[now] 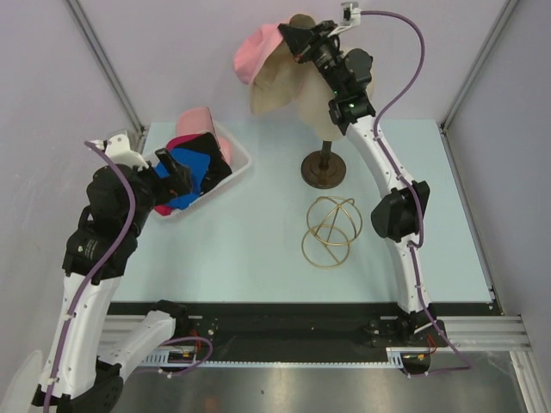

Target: Stack the hats

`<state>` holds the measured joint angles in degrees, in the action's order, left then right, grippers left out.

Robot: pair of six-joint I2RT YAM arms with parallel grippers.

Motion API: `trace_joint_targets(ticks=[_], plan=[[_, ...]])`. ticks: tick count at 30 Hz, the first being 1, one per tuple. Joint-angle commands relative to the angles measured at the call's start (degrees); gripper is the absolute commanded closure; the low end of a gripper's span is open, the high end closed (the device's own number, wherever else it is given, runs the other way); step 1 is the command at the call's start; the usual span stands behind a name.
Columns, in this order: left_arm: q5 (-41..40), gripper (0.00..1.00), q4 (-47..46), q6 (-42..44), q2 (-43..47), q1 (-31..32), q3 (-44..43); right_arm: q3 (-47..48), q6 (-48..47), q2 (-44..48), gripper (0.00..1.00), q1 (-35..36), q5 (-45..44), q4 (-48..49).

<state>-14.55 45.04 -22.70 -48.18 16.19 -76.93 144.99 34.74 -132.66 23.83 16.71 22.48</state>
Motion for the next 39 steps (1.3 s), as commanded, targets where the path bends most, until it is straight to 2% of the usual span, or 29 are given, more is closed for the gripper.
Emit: trace_joint_targets(ticks=[1, 7, 14, 20, 32, 39], plan=[[0.92, 0.00, -0.04, -1.30, 0.72, -0.54, 0.81, 3.64, 0.15, 1.53, 1.00, -2.65, -6.07, 7.93], [0.92, 0.00, 0.05, -0.94, 0.81, -0.63, 1.16, 3.72, 1.20, 1.26, 1.00, -4.23, -10.29, 9.42], [1.10, 0.00, -0.12, -0.94, 1.07, -0.54, 2.30, 4.69, 2.78, -0.40, 1.00, -6.16, -20.30, 12.41], [1.19, 0.00, -0.04, -0.95, 1.69, -0.54, 3.45, 4.60, 6.65, -0.41, 1.00, -9.41, -23.03, 14.96], [0.13, 0.00, 0.40, -0.94, 1.51, -0.54, 3.71, 2.59, 11.48, 0.65, 1.00, -17.68, -21.64, 16.63], [0.22, 0.00, -0.30, -0.33, 0.55, -0.54, 4.06, -2.68, 12.02, 2.84, 1.00, -15.84, -17.59, 17.34]])
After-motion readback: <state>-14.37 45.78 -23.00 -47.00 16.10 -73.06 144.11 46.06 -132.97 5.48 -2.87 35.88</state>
